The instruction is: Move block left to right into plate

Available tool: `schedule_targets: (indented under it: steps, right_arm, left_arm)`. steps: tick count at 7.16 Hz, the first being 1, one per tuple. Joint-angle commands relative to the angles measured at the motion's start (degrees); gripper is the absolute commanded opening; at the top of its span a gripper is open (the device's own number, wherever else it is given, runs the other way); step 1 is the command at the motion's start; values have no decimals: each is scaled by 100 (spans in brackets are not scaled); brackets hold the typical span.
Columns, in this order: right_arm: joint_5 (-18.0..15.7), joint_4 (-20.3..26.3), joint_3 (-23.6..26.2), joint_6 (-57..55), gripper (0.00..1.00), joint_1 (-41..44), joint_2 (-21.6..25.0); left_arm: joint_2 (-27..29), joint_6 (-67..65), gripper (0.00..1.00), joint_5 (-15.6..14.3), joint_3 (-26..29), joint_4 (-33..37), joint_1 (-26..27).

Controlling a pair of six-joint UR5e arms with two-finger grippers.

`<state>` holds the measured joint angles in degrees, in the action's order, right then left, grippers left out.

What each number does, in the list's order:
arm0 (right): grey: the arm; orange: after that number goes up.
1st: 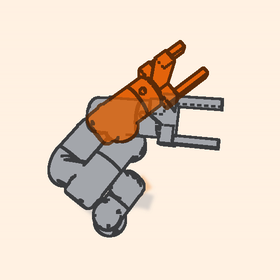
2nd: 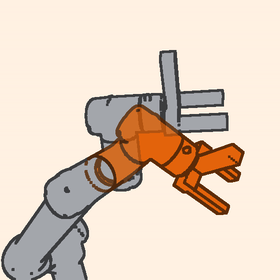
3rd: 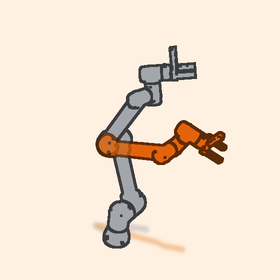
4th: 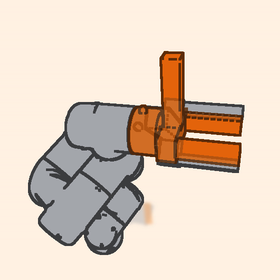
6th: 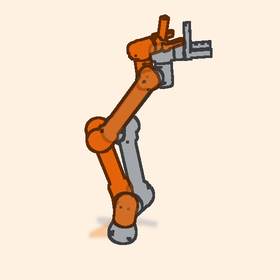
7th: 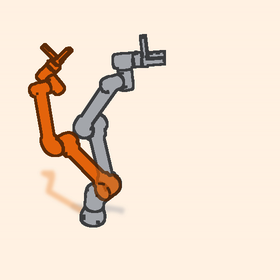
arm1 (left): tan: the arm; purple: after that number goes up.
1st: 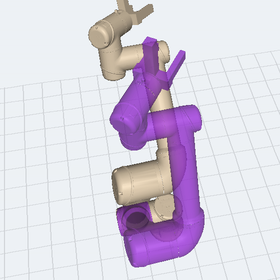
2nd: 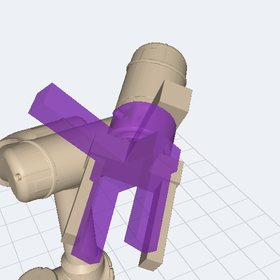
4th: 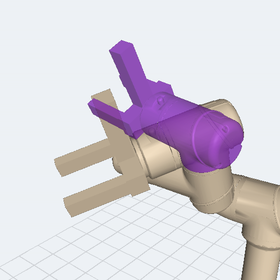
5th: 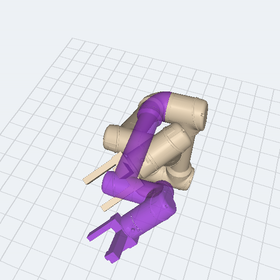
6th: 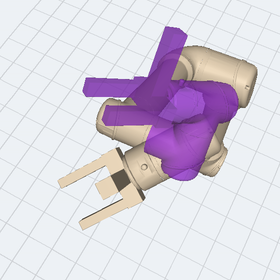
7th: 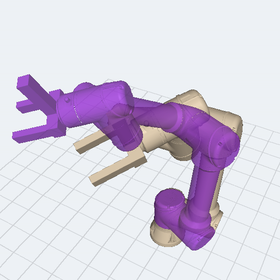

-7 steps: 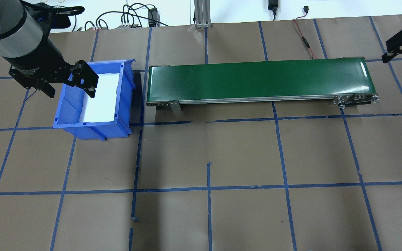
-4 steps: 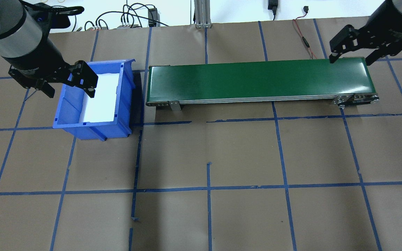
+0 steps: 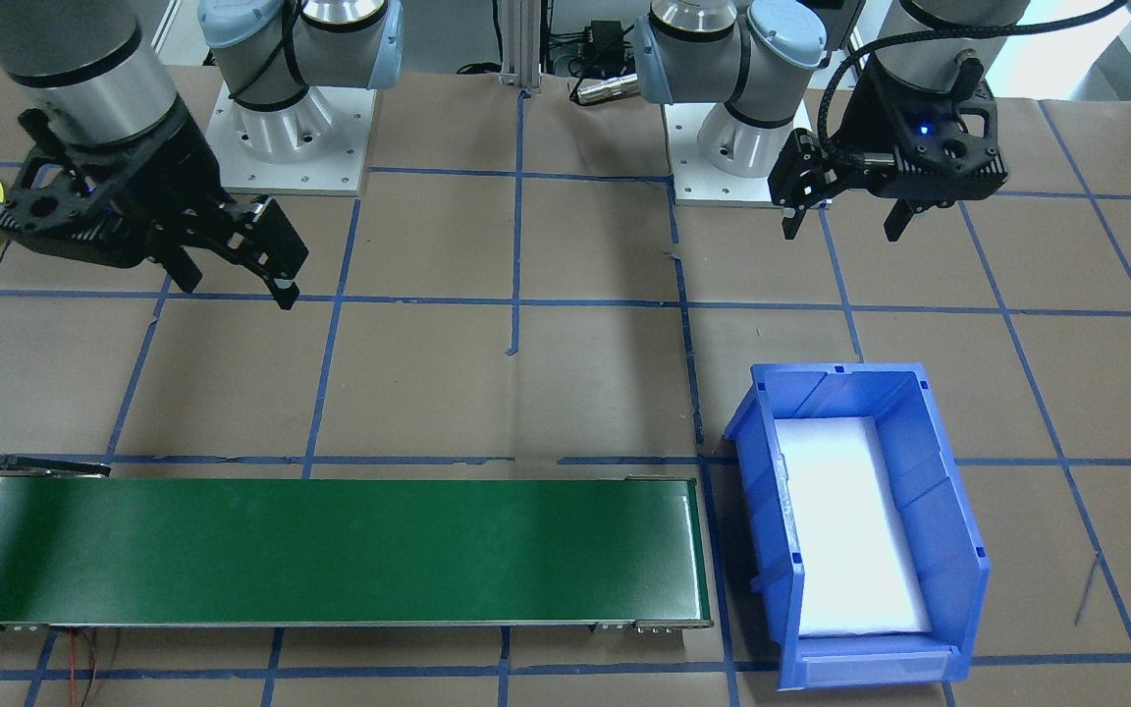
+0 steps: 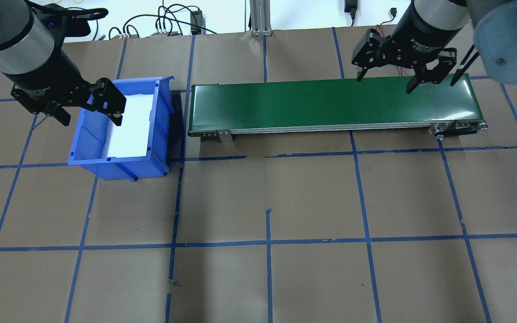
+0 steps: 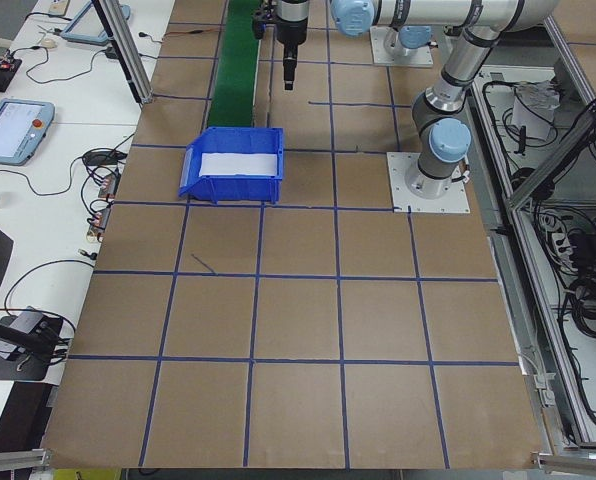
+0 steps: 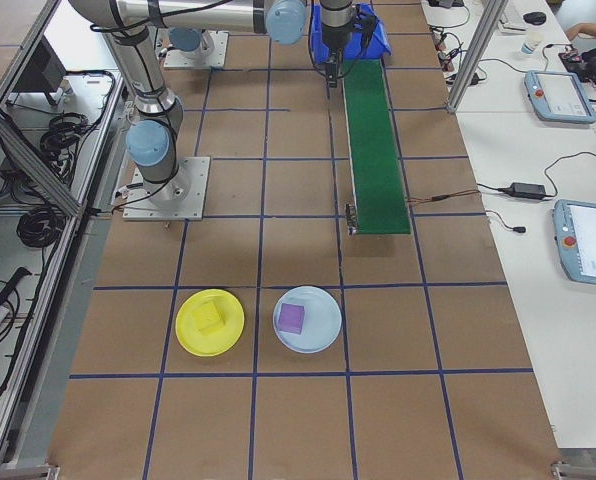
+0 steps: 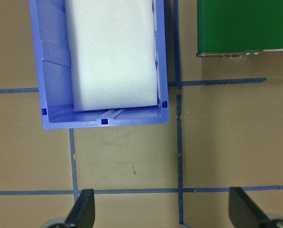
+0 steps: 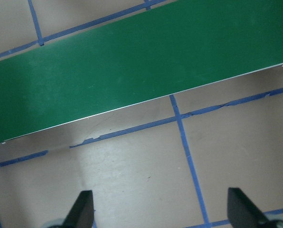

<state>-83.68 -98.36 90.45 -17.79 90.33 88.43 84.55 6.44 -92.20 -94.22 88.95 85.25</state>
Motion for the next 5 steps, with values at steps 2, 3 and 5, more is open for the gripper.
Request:
schedule_targets:
  steps: [2,3,5]
  right_arm:
    - [-322,131,-422,-638,100,336,-124]
    - [-289,115,-371,-655,100,336,-133]
    - [-271,89,-335,-673,100,328,-142]
  left_arm:
    - [0,7,100,0,0,0,0]
    - [0,7,100,0,0,0,-8]
    - [0,7,100,0,0,0,-8]
